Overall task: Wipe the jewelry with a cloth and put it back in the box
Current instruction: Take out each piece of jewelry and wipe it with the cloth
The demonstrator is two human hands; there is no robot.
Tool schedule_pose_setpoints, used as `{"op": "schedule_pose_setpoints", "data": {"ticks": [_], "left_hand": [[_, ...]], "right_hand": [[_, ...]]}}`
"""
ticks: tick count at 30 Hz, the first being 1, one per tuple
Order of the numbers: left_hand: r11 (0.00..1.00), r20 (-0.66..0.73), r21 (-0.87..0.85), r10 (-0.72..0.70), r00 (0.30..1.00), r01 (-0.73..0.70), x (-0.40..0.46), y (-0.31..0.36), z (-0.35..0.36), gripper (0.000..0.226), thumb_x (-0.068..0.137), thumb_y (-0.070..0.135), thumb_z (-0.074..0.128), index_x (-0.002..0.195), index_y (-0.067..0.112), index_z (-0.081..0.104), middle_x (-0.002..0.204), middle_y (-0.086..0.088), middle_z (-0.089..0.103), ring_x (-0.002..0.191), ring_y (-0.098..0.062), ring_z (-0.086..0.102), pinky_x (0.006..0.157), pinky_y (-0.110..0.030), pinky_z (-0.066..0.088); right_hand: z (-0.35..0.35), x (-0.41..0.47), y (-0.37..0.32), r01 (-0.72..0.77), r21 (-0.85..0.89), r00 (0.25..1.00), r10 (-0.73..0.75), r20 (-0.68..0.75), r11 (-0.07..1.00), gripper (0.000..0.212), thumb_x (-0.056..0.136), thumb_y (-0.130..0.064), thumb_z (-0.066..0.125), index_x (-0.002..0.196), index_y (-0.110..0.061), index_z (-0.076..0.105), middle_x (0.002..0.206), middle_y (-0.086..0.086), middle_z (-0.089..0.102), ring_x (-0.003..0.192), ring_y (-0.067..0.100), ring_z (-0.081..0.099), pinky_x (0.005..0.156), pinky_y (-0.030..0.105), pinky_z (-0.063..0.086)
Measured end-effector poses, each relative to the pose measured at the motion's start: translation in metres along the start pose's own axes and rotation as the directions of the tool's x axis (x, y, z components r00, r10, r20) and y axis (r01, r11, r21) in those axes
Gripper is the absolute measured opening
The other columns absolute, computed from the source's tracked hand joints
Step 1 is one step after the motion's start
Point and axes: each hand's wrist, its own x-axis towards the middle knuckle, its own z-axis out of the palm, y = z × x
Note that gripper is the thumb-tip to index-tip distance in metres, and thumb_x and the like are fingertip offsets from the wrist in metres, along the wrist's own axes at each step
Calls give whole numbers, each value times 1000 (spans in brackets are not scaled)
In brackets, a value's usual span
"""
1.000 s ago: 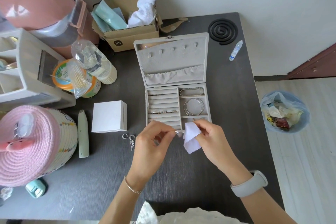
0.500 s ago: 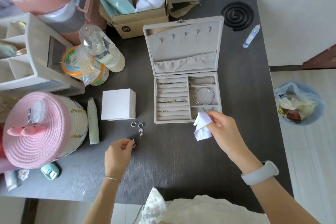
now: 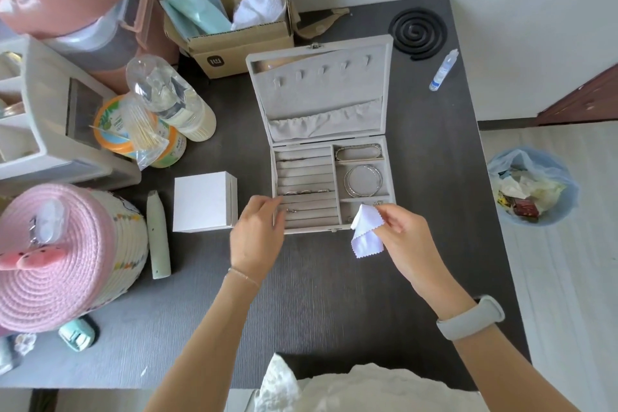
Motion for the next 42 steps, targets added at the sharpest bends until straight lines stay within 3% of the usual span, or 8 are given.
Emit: {"op": "schedule_pose_setpoints", "data": {"ticks": [4,9,12,26,29,33,38,42], "left_hand": [[1000,27,1,-20,999,20,24,11,17,21,90,11,53,106,4,66,109,-15,59,95,-31,58,68,-40,52],[997,60,-60,-42,997,46,33,8,24,16,88,5,54,94,0,68,99,-15,59,87,-30,58,68,-31,47],[990,74,-130,-45,996,54,36,10,18,16,88,4,53,93,-1,68,101,-15,58,82,-23,56,71,-24,39],[1000,178,-12,21,984,-19,46,4,18,17,91,7,50,94,-1,65,102,-15,55,80,-31,59,72,-31,47],[980,106,-195,-29,994,49,43,13,5,12,89,4,52,90,0,63,97,-15,57,77,-23,55,71,-22,40],[810,173,-569,-48,984,139,27,45,-30,21,85,3,59,77,22,60,80,4,62,67,-8,56,67,-17,46],[778,193,-626,102,976,43,-1,81,-48,26,80,1,65,74,27,63,78,14,65,73,-3,61,72,-13,48],[776,142,-629,61,988,43,-7,86,-49,27,80,2,65,71,28,62,72,23,66,70,-2,62,71,-13,48]], "right_hand": [[-1,-1,-4,-1,52,1000,1,-3,999,25,88,-17,55,64,-19,61,49,-17,58,54,0,55,56,9,43],[-6,1,-7,-7,92,1000,8,-13,996,27,88,-13,55,62,-7,59,49,-10,56,55,6,53,58,15,45],[-5,3,-6,5,71,1000,-3,-28,997,26,89,-17,55,63,-19,61,53,-15,60,59,1,56,59,12,44],[0,13,-11,17,59,1000,-16,-17,998,15,89,-19,55,77,-15,62,72,-2,62,70,8,58,63,11,44],[-3,12,-10,15,73,1000,-13,-26,997,19,89,-17,55,71,-16,61,69,1,59,69,11,56,61,13,44],[-3,13,-13,51,75,998,-49,-28,996,22,89,-20,56,68,-23,63,59,-13,61,66,5,57,65,17,45],[2,10,-29,151,45,982,-155,106,988,18,88,-17,56,78,-32,63,74,-19,64,72,-3,60,72,15,46],[3,6,-37,187,10,966,-185,182,982,19,87,-16,57,74,-29,63,62,-21,63,63,-4,55,60,8,40]]}}
